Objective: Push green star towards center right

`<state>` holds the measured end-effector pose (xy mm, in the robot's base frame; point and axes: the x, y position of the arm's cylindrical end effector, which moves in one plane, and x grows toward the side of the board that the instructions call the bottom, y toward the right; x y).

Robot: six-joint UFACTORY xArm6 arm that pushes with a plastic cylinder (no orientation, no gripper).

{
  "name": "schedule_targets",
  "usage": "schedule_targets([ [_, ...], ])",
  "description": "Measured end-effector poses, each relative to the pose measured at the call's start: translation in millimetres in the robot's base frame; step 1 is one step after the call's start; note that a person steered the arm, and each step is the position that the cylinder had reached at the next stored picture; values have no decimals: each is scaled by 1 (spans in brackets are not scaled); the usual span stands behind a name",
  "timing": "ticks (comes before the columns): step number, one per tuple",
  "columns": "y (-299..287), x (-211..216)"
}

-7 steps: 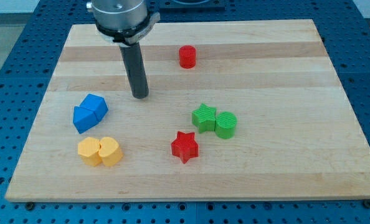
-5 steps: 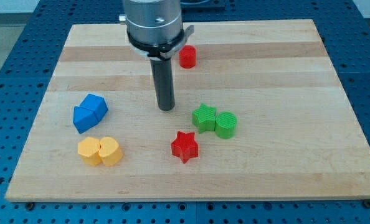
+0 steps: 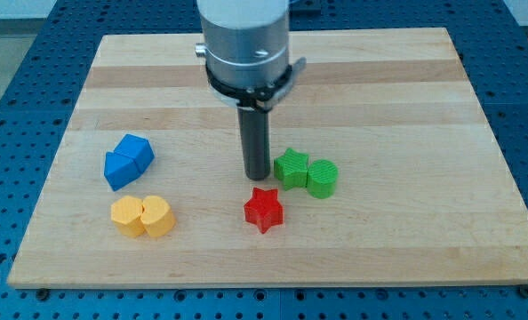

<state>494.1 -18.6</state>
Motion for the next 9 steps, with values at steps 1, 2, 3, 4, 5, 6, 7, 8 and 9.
schedule_targets([
  [1,17,15],
  [2,55,6],
  [3,76,-37],
  [4,76,-42],
  [5,74,-42],
  [6,80,-55],
  [7,86,-60],
  [8,84,-58],
  [9,67,-58],
])
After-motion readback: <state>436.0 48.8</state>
